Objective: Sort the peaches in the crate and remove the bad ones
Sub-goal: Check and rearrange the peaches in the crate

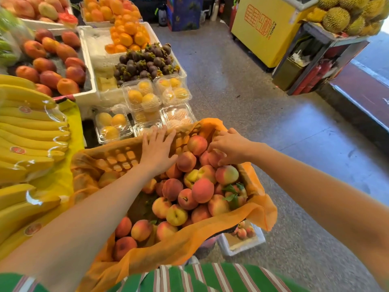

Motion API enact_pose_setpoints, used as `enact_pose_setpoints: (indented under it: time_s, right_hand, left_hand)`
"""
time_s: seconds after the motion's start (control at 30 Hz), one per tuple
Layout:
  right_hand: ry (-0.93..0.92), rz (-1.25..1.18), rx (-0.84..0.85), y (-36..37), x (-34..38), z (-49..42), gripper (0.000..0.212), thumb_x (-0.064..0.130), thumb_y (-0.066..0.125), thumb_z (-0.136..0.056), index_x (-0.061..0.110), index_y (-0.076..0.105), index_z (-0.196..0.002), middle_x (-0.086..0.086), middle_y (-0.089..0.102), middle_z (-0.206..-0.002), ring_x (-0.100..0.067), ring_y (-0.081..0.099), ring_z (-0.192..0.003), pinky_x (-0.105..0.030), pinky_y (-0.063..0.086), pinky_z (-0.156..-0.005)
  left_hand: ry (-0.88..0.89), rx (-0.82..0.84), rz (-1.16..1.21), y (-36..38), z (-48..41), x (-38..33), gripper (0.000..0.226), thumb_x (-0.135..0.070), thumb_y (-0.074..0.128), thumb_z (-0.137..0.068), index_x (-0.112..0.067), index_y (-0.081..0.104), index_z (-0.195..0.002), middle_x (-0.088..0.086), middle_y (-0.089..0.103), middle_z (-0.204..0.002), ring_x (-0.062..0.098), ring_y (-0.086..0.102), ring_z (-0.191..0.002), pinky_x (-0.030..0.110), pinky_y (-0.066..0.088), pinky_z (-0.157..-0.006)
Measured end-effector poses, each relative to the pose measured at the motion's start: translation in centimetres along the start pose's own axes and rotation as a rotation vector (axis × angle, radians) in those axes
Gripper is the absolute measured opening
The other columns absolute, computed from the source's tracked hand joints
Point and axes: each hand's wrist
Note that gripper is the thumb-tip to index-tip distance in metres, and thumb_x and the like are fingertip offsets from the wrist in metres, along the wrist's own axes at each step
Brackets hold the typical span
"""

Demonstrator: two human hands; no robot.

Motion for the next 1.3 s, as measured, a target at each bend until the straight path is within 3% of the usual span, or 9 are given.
enact_pose_setpoints:
  time_s: [0.23, 0.4, 0.5, 0.63, 0.77, 0.9, 1.0, 1.07, 1.3]
  right_hand:
    - [0.002, -0.141, 0.080, -0.2, 0.1, -0.3, 0.055, 0.046, 0.062, -0.085, 0.030, 0.050, -0.136, 0.000, 0.050, -0.124, -0.021, 0.044, -0.120, -0.040, 0.030, -0.097]
    - [0.025, -0.252, 0.087, -0.5, -0.1, -0.3, 0.051, 0.046, 0.064, -0.084, 0.028, 0.054, -0.130, -0.001, 0.053, -0.120, -0.020, 0.046, -0.115, -0.034, 0.028, -0.087]
    - [-0.002, -0.259, 0.040, -1.7, 0.6, -0.8, 0.042, 0.038, 0.062, -0.086, 0.025, 0.059, -0.125, -0.003, 0.056, -0.115, -0.021, 0.050, -0.111, -0.028, 0.031, -0.083]
    - [-0.114, -0.451, -0.061, -3.7, 3.5, -2.3, 0.033, 0.037, 0.066, -0.087, 0.019, 0.066, -0.115, -0.001, 0.064, -0.111, -0.017, 0.060, -0.101, -0.036, 0.048, -0.086]
    - [-0.228, -0.650, -0.002, -4.9, 9.5, -4.5, 0.033, 0.033, 0.067, -0.089, 0.016, 0.064, -0.117, 0.002, 0.065, -0.110, -0.011, 0.060, -0.098, -0.024, 0.049, -0.082]
    - [-0.334, -0.624, 0.205, -2.7, 15.5, -7.1, 0.035, 0.033, 0.064, -0.091, 0.017, 0.061, -0.121, 0.002, 0.064, -0.114, -0.012, 0.060, -0.101, -0.023, 0.050, -0.083]
    - [-0.386, -0.512, 0.358, 0.0, 18.9, -8.3, 0.041, 0.036, 0.063, -0.092, 0.018, 0.055, -0.128, -0.001, 0.058, -0.125, -0.019, 0.057, -0.111, -0.032, 0.050, -0.090]
    - [-0.401, -0.429, 0.436, 1.8, 20.6, -8.8, 0.050, 0.039, 0.062, -0.091, 0.019, 0.049, -0.135, 0.001, 0.052, -0.131, -0.020, 0.053, -0.117, -0.027, 0.044, -0.088]
    - [-0.497, -0.313, 0.441, 6.1, 24.4, -10.5, 0.058, 0.038, 0.073, -0.082, 0.010, 0.048, -0.127, -0.009, 0.058, -0.117, -0.029, 0.056, -0.104, -0.039, 0.047, -0.082]
  left_hand:
    - [0.040, -0.029, 0.056, 0.1, 0.2, 0.6, 0.076, -0.043, 0.053, -0.092, -0.029, 0.010, -0.153, 0.004, 0.002, -0.162, 0.026, -0.001, -0.149, 0.050, -0.004, -0.117]
    - [0.085, -0.106, 0.204, -1.0, 1.2, 2.3, 0.062, -0.031, 0.060, -0.089, -0.021, 0.037, -0.146, 0.009, 0.026, -0.156, 0.028, 0.021, -0.144, 0.046, 0.018, -0.117]
    - [0.072, -0.194, 0.246, -1.8, 2.6, 3.4, 0.047, -0.023, 0.061, -0.088, -0.019, 0.053, -0.134, 0.009, 0.041, -0.147, 0.028, 0.033, -0.137, 0.044, 0.027, -0.111]
    - [0.053, -0.311, 0.244, -2.4, 5.4, 5.8, 0.029, -0.016, 0.062, -0.086, -0.017, 0.066, -0.115, 0.007, 0.059, -0.125, 0.025, 0.050, -0.120, 0.041, 0.039, -0.101]
    - [0.017, -0.358, 0.198, -2.5, 9.1, 8.6, 0.023, -0.016, 0.063, -0.078, -0.018, 0.071, -0.100, 0.005, 0.067, -0.106, 0.026, 0.060, -0.104, 0.041, 0.048, -0.091]
    - [-0.048, -0.331, 0.209, -1.4, 13.6, 11.1, 0.037, -0.034, 0.050, -0.077, -0.018, 0.072, -0.100, 0.008, 0.067, -0.114, 0.032, 0.058, -0.114, 0.047, 0.043, -0.099]
    - [-0.117, -0.308, 0.247, 0.0, 16.5, 12.1, 0.040, -0.035, 0.054, -0.080, -0.016, 0.069, -0.112, 0.011, 0.058, -0.133, 0.035, 0.043, -0.133, 0.051, 0.032, -0.109]
    - [-0.123, -0.282, 0.279, 0.9, 17.8, 12.1, 0.052, -0.042, 0.048, -0.083, -0.013, 0.062, -0.124, 0.011, 0.048, -0.143, 0.031, 0.031, -0.141, 0.049, 0.028, -0.113]
    - [-0.159, -0.336, 0.387, 2.4, 18.8, 11.7, 0.048, -0.034, 0.049, -0.088, -0.011, 0.057, -0.129, 0.009, 0.037, -0.151, 0.025, 0.017, -0.147, 0.042, 0.020, -0.117]
Point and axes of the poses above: each hand's wrist, its own z-axis away from the middle knuckle, its own y-axis out of the palm, x = y × z
